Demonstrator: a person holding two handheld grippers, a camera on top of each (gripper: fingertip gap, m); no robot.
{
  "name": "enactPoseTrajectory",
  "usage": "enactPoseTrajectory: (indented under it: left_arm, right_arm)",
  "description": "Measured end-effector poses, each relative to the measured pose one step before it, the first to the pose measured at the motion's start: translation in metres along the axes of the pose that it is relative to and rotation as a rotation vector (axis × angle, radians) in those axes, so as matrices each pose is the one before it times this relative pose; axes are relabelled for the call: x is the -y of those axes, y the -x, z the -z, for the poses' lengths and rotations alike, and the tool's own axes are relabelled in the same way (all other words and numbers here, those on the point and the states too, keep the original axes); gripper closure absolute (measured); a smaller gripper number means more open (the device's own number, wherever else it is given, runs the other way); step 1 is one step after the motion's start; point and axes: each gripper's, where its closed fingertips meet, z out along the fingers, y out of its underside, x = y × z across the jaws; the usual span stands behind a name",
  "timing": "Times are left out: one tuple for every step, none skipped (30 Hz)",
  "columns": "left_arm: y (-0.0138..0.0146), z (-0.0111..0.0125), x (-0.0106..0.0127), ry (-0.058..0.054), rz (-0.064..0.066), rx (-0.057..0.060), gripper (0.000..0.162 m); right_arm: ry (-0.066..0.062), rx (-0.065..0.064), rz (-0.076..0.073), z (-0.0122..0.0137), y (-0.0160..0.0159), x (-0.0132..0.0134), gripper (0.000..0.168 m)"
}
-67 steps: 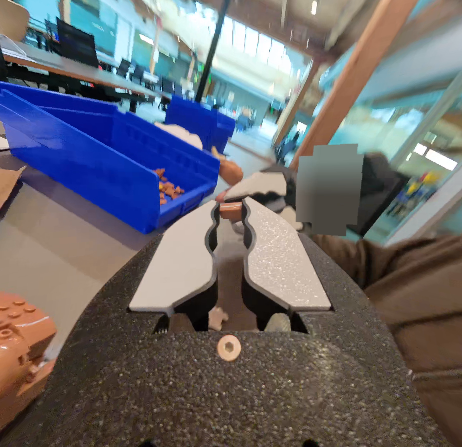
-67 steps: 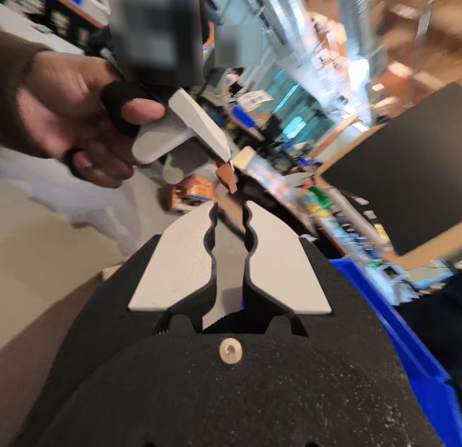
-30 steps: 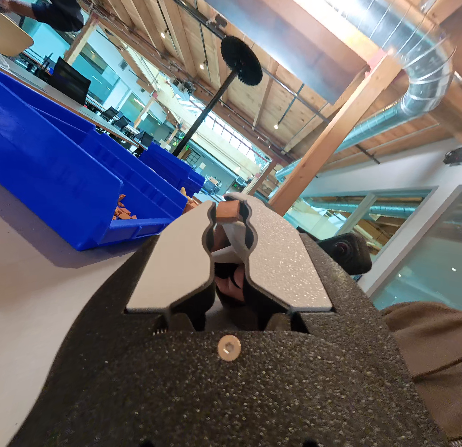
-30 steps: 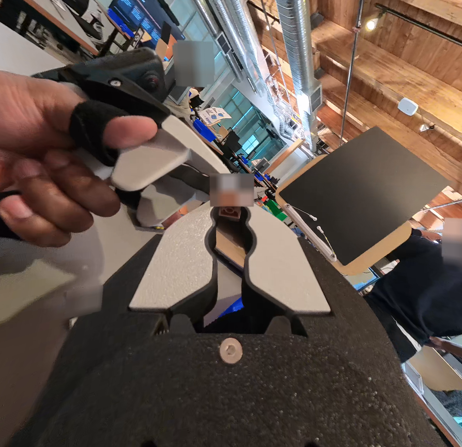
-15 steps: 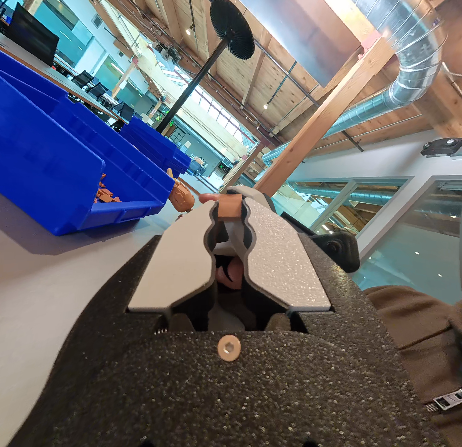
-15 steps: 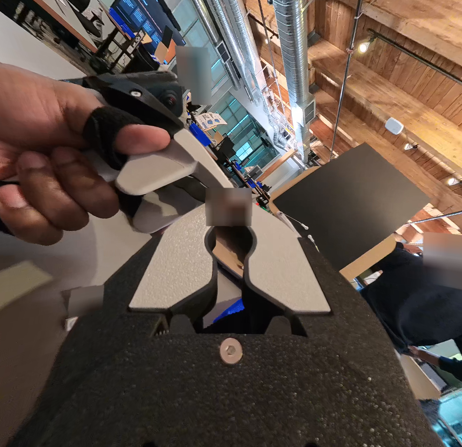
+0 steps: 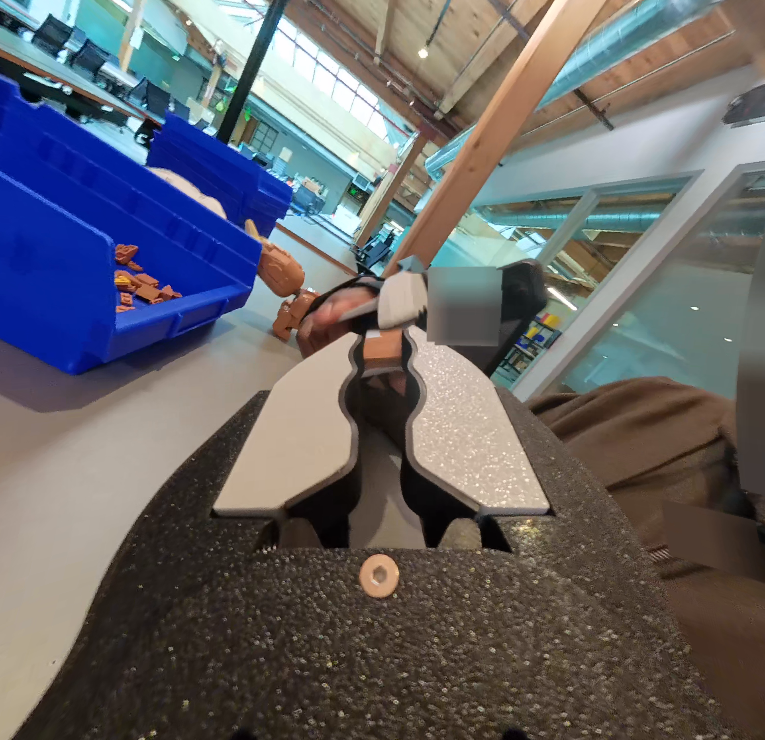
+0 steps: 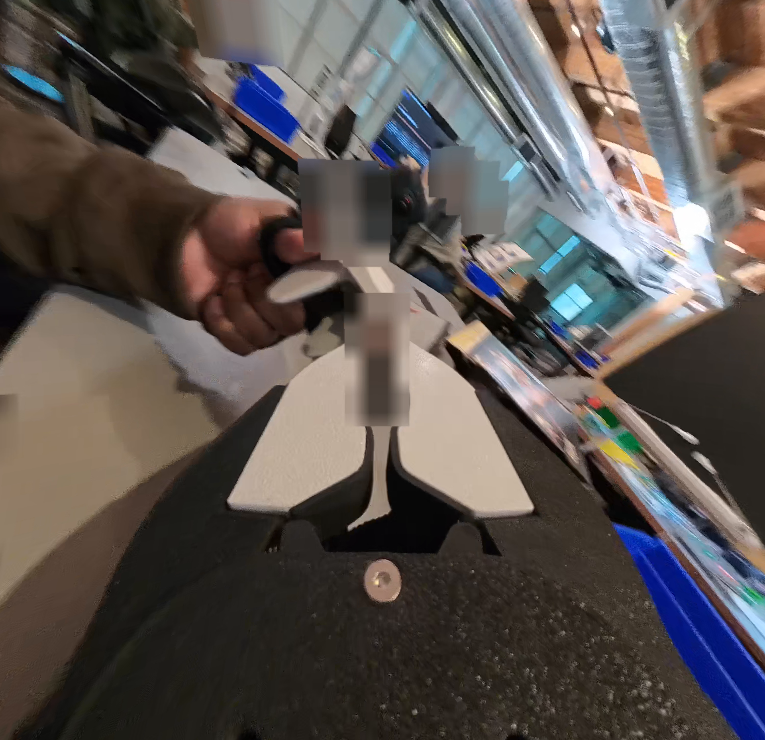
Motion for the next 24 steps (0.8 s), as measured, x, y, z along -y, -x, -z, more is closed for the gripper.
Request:
enactPoseTrajectory:
  left_arm:
    - [0.00129, 0.00375, 0.00354, -0.0099, 0.0024, 0.0090, 0.145]
    - [0.00417, 0.00656, 0.00719, -0.0311, 0.0033, 0.0215, 0.145]
    - [-0.00064, 0.00560, 0.00585, -0.0216, 0.0108, -0.0128, 0.145]
    - [-0.00020, 0.00374, 0.00328, -0.0138, 0.0049, -0.0063, 0.145]
    - [0.00212, 0.00201, 0.00105, -0.0098, -0.0002, 0.0116, 0.145]
    - [0.00274, 0.00077, 0.00090, -0.0190, 0.0059, 0.0142, 0.145]
    - [-0.00058, -0.00078, 0.00074, -0.0221, 0.0210, -0.0121, 0.145]
    - [-0.00105, -0.00153, 0.00202, -0.0371, 0.0249, -0.0147, 0.145]
    - [0.00099, -0.00182, 0.00147, -0.0386, 0.0241, -0.0013, 0.145]
    - [0.00004, -0.00238, 0.00002, -0.0281, 0.0305, -0.0088, 0.145]
    - [-0.00108, -0.00249, 0.00014, -0.0316, 0.0349, -0.0148, 0.145]
    - [-0.00075, -0.00200, 0.00050, -0.0391, 0.0301, -0.0102, 0.145]
    - [-0.00019, -0.00164, -0.00054, -0.0327, 0.0233, -0.0064, 0.145]
    - [0.00029, -0.00103, -0.00150, -0.0252, 0.0174, -0.0034, 0.145]
    - [0.00064, -0.00033, -0.00082, -0.0262, 0.0111, 0.0002, 0.145]
    - [0.00002, 0.00015, -0.00043, -0.0229, 0.0035, -0.0017, 0.145]
    - [0.00043, 0.00076, 0.00064, -0.0213, -0.0038, 0.0049, 0.145]
    - [0.00074, 0.00076, 0.00003, -0.0096, -0.0131, 0.0113, 0.145]
    - [0.00044, 0.00028, -0.00083, 0.0016, -0.0248, 0.0143, 0.145]
    - [0.00111, 0.00006, -0.00137, 0.0066, -0.0342, 0.0230, 0.145]
    - [0.00082, 0.00026, -0.00020, -0.0006, -0.0415, 0.0246, 0.145]
    - [0.00059, 0.00021, -0.00008, -0.0008, -0.0408, 0.0232, 0.145]
    - [0.00064, 0.00019, 0.00002, -0.0025, -0.0387, 0.0211, 0.145]
    - [0.00046, 0.00011, 0.00010, -0.0039, -0.0347, 0.0189, 0.145]
  right_arm:
    - [-0.0540, 0.0425, -0.0351, 0.00606, 0.00221, 0.00647, 0.168]
    - [-0.0452, 0.0091, -0.0348, 0.00549, -0.00214, 0.00642, 0.168]
    - [-0.0095, -0.0299, -0.0174, 0.00340, -0.00697, 0.00092, 0.168]
    - [0.0214, -0.0532, 0.0111, 0.00117, -0.00878, -0.00469, 0.168]
    - [0.0319, -0.0511, 0.0282, -0.00052, -0.00659, -0.00628, 0.168]
    - [0.0255, -0.0394, 0.0333, -0.00164, -0.00305, -0.00433, 0.168]
    - [0.0148, -0.0363, 0.0384, -0.00242, -0.00079, -0.00169, 0.168]
    - [0.0085, -0.0408, 0.0427, -0.00320, 0.00008, 0.00018, 0.162]
    - [0.0114, -0.0378, 0.0429, -0.00408, 0.00165, 0.00055, 0.156]
    - [0.0176, -0.0285, 0.0454, -0.00468, 0.00366, 0.00024, 0.153]
    - [0.0196, -0.0300, 0.0500, -0.00470, 0.00377, 0.00051, 0.150]
    - [0.0161, -0.0341, 0.0518, -0.00424, 0.00299, 0.00141, 0.150]
    - [0.0110, -0.0312, 0.0464, -0.00326, 0.00239, 0.00239, 0.150]
    - [0.0138, -0.0345, 0.0338, -0.00275, 0.00029, 0.00181, 0.150]
    - [0.0166, -0.0277, 0.0208, -0.00213, -0.00021, 0.00059, 0.150]
    - [0.0142, -0.0156, 0.0091, -0.00169, 0.00018, -0.00016, 0.150]
    - [0.0137, -0.0070, 0.0021, -0.00123, 0.00048, -0.00114, 0.150]
    - [0.0163, -0.0021, 0.0009, -0.00110, 0.00061, -0.00196, 0.151]
    - [0.0164, -0.0011, 0.0029, -0.00080, 0.00056, -0.00191, 0.150]
    - [0.0133, -0.0020, 0.0060, -0.00050, 0.00022, -0.00110, 0.150]
    - [0.0134, -0.0020, 0.0081, -0.00051, 0.00038, -0.00044, 0.150]
    - [0.0146, -0.0031, 0.0083, -0.00054, 0.00047, -0.00024, 0.150]
    - [0.0141, -0.0047, 0.0069, -0.00049, 0.00032, -0.00002, 0.150]
    - [0.0122, -0.0043, 0.0040, -0.00035, 0.00036, 0.00022, 0.150]
